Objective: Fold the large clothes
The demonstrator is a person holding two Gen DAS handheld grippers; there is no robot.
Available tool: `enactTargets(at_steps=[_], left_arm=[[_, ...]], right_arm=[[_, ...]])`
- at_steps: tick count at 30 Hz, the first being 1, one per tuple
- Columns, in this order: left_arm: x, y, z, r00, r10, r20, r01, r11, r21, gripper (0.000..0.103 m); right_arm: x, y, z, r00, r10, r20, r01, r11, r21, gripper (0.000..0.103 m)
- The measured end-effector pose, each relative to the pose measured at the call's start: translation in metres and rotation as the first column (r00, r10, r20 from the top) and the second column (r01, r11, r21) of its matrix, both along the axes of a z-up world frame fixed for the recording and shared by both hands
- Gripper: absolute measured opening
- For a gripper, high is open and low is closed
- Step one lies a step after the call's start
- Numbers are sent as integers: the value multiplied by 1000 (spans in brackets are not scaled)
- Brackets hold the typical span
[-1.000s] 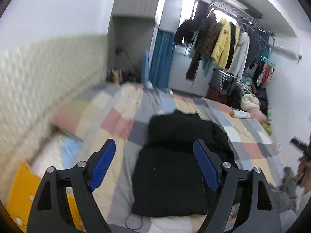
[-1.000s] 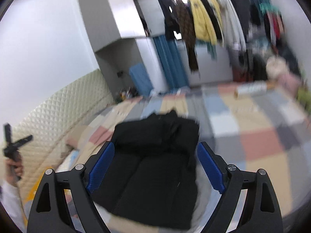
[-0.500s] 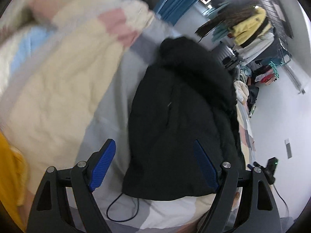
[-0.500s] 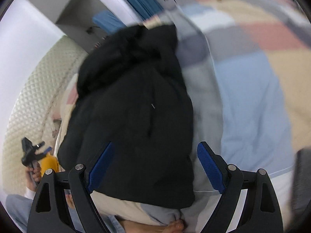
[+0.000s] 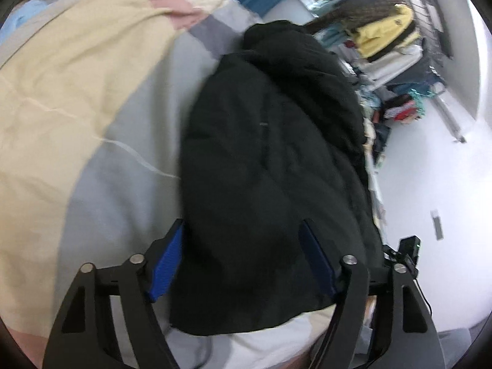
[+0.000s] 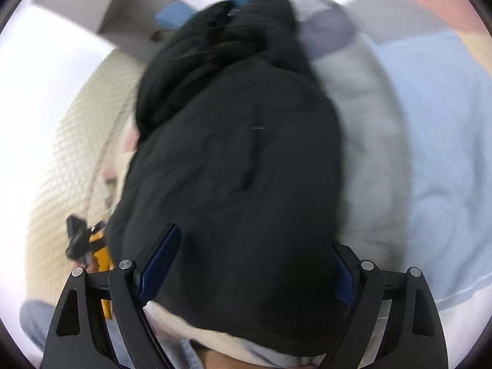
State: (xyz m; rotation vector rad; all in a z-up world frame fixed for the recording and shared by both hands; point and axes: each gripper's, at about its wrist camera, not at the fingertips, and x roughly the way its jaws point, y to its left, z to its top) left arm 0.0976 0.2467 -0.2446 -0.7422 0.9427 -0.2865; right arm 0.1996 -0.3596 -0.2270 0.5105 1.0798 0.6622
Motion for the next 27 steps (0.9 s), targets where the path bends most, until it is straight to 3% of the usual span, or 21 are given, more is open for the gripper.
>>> enactTargets(at_steps=[3, 8, 10, 16, 18, 20, 23, 25, 27], left_arm=[[2, -8, 3, 1000, -17, 12, 17, 999, 41, 73], [10, -10, -15, 999, 4, -39, -1, 998, 59, 73], [8, -11, -21, 999, 15, -46, -13, 999, 45, 73], [4, -20, -14, 1000, 11, 7, -11, 1000, -3, 73], [5, -17, -15, 1000, 18, 5, -18, 1000, -9, 69], [5, -16, -17, 1000, 28, -5, -28, 999, -28, 57], [3, -16, -16, 1000, 26, -3, -26, 997, -67, 42], [3, -16, -10, 1000, 26, 3, -26, 996, -83, 29], [3, -16, -1, 999, 33, 16, -31, 995, -90, 20]], right_arm=[[0, 4, 2, 1000, 10, 17, -10, 1000, 2, 87], [12, 8, -22, 998, -2, -67, -2, 998, -56, 87], [13, 10, -30, 996, 10, -91, -14, 999, -47, 87], [12, 31, -14, 996, 72, -49, -73, 997, -16, 87], [14, 37, -17, 996, 60, -61, -62, 998, -24, 87], [16, 42, -24, 995, 51, -81, -55, 997, -47, 83], [16, 51, -17, 997, 57, -57, -59, 998, -35, 57], [16, 52, -5, 998, 50, -27, -51, 998, -44, 30], [20, 49, 15, 1000, 23, 12, -22, 999, -27, 18]])
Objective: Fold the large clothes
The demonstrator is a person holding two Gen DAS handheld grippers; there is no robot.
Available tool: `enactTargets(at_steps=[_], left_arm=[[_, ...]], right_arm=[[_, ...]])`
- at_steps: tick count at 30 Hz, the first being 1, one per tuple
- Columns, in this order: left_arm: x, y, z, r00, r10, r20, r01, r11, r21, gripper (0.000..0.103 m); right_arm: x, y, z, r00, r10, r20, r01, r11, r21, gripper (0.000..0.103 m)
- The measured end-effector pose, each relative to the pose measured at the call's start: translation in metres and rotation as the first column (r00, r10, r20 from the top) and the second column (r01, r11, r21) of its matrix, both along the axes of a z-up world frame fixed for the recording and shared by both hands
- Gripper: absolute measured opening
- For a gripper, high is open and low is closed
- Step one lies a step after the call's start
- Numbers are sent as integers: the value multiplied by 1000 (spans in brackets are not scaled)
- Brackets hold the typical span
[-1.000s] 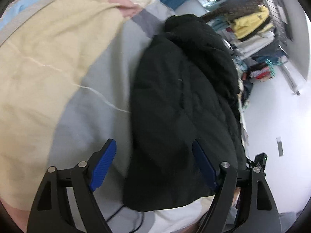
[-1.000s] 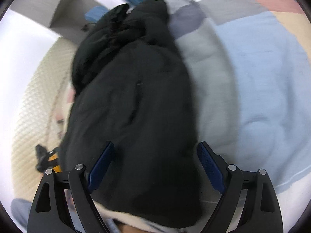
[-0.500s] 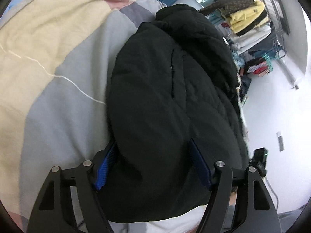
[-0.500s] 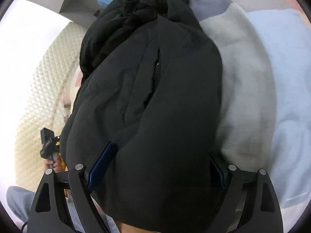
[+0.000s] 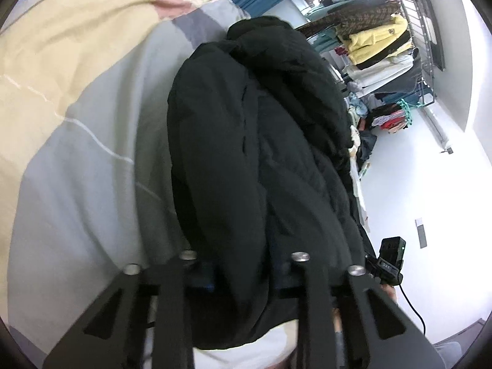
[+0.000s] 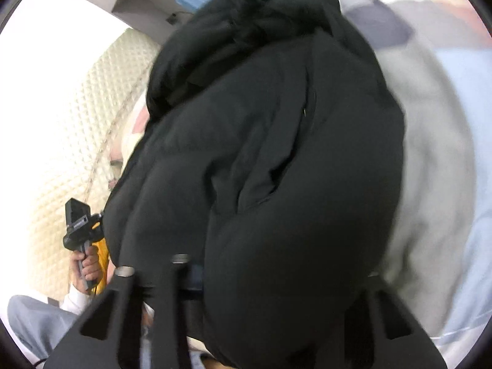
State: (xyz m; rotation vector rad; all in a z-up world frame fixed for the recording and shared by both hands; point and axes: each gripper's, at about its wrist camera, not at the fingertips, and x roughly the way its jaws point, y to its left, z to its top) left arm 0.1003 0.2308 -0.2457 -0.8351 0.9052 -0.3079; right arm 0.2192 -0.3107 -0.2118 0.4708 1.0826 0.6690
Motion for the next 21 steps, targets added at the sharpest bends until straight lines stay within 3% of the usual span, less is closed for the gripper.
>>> enactTargets(at_steps=[2, 7, 15, 21], left_arm=[[0, 1, 8, 1000, 15, 3, -15, 999, -29, 12], [-1, 8, 36, 996, 84, 27, -80, 989, -128, 7], [-4, 22, 106, 984, 142, 110, -123, 980, -159, 5], [-12, 36, 165, 972, 147, 184, -123, 983, -135, 5]], right_arm=[[4, -1, 18, 999, -14, 30, 13, 999, 29, 14], [6, -2, 72, 991, -27, 128, 21, 998, 51, 10], [9, -35, 147, 968, -127, 215, 85, 977, 195, 8], [-4, -41, 206, 952, -138, 273, 74, 970, 233, 8]])
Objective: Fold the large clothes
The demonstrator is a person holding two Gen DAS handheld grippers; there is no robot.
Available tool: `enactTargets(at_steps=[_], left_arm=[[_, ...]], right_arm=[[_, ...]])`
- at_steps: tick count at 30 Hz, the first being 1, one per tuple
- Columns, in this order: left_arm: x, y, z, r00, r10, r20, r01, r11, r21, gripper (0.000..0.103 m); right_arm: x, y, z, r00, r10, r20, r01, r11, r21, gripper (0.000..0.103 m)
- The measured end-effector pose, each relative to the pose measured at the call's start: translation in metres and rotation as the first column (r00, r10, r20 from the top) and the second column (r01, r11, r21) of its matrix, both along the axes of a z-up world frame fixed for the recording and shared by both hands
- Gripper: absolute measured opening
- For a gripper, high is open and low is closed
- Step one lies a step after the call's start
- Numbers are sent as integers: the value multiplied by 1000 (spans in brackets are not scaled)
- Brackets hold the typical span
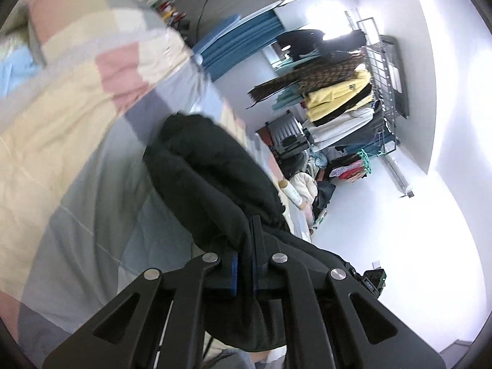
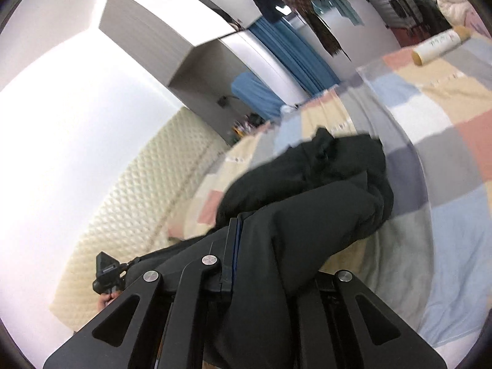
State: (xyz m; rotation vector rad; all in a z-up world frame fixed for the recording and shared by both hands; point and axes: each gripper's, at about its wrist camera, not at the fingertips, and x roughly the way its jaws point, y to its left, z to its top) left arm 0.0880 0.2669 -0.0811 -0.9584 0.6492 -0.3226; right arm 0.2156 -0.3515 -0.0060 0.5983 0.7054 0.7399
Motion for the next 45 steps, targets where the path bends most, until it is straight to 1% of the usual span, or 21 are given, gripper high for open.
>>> enactTargets(at_steps=[4, 6, 10, 13, 17, 20, 22, 24, 26, 31, 34, 36, 38, 40, 42, 45], left_arm=[[-16, 1, 33, 1000, -12, 21, 11, 999, 47, 5], [-25, 1, 41, 1000, -23, 18, 21, 998, 65, 5], [-43, -2, 51, 997, -49, -57, 55, 993, 102, 5], [-58, -5, 57, 993, -70, -91, 81, 990, 120, 5], [-78, -7, 58, 987, -84, -137, 100, 989, 112, 5], [-82, -8, 61, 984, -87, -158, 105, 989, 108, 6], [-77, -9, 62, 981, -87, -172, 105, 989, 100, 6], [-67, -7, 62, 978, -92, -189, 110, 990, 89, 6], [-51, -6, 64, 975, -98, -197, 119, 988, 100, 6], [-13, 1, 70, 964, -110, -244, 144, 982, 125, 7], [18, -1, 78, 950, -105, -294, 162, 971, 177, 7], [36, -4, 84, 944, -102, -313, 177, 959, 223, 7], [53, -8, 87, 939, -96, -331, 186, 950, 252, 7], [73, -11, 83, 923, -87, -376, 203, 937, 283, 7], [89, -12, 78, 908, -81, -411, 215, 932, 291, 7], [122, -13, 61, 871, -65, -486, 246, 915, 319, 8]], right_arm=[[-23, -6, 30, 1000, 7, 31, -7, 1000, 5, 7], [-43, -11, 42, 999, 10, 32, -10, 1000, -2, 7], [-74, -19, 56, 1000, 18, 22, -17, 1000, -18, 7], [-101, -25, 62, 1000, 14, 16, -13, 1000, -23, 7], [-132, -30, 66, 1000, -9, -10, 9, 1000, -25, 7], [-139, -35, 69, 999, -39, -13, 39, 999, -26, 7], [-133, -37, 69, 999, -46, -28, 45, 999, -18, 7], [-115, -38, 68, 997, -55, -46, 54, 998, -12, 7], [-99, -39, 69, 997, -56, -57, 55, 998, -12, 7], [-45, -41, 66, 989, -87, -118, 85, 996, -19, 7], [-15, -39, 66, 985, -109, -133, 104, 994, -43, 7], [6, -37, 62, 981, -124, -150, 117, 992, -55, 7], [27, -36, 56, 975, -141, -174, 131, 989, -67, 7], [46, -34, 49, 969, -149, -199, 134, 987, -86, 6], [66, -31, 36, 959, -160, -234, 136, 984, -116, 6], [99, -25, 11, 942, -167, -290, 121, 978, -171, 6]])
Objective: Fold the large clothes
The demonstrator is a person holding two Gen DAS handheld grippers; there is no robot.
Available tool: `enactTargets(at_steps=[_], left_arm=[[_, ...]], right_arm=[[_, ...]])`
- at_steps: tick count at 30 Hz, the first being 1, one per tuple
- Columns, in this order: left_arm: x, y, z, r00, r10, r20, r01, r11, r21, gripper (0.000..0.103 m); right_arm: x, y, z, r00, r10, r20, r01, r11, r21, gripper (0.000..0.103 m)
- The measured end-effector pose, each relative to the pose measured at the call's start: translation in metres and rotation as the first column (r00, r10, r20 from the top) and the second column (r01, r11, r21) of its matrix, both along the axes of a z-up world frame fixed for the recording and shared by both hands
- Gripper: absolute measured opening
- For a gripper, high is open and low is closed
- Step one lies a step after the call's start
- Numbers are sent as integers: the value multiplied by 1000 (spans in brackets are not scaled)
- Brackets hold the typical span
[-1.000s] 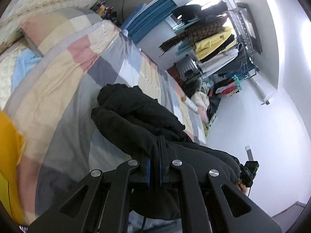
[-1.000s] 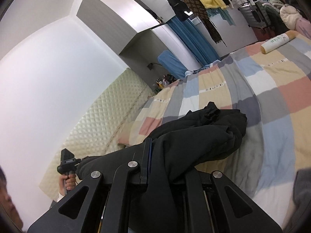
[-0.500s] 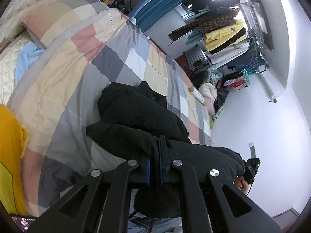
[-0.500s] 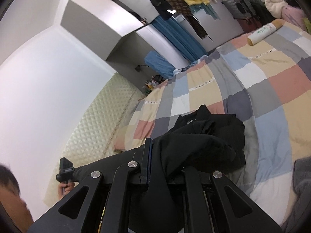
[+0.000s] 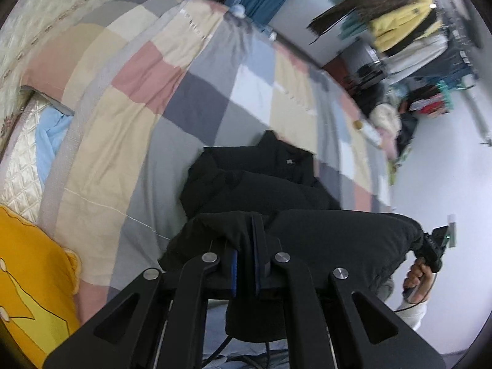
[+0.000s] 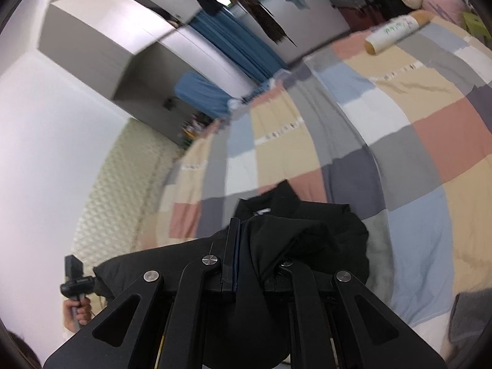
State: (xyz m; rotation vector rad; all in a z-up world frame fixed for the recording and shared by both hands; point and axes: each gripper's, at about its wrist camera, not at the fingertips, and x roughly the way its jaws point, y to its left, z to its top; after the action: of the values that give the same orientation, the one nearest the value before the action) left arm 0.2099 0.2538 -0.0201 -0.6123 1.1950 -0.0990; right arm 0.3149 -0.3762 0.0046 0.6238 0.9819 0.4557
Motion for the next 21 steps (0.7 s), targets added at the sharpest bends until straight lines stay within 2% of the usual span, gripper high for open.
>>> enactTargets(at_steps=[5, 13, 18, 21], left_arm=[[55, 1, -37, 993, -1, -120, 11, 997, 76, 10], [131, -5, -102, 964, -14, -264, 52, 989, 136, 10], [173, -15, -155, 936, -41, -350, 94, 986, 137, 10], [194, -20, -188, 919, -61, -391, 118, 985, 125, 10]], right_arm=[[43, 12, -38, 996, 10, -83, -15, 998, -64, 5], [104, 35, -107, 975, 27, -220, -68, 982, -179, 3], [135, 55, -161, 951, 49, -304, -133, 957, -260, 2], [146, 65, -182, 942, 62, -330, -162, 944, -286, 0]])
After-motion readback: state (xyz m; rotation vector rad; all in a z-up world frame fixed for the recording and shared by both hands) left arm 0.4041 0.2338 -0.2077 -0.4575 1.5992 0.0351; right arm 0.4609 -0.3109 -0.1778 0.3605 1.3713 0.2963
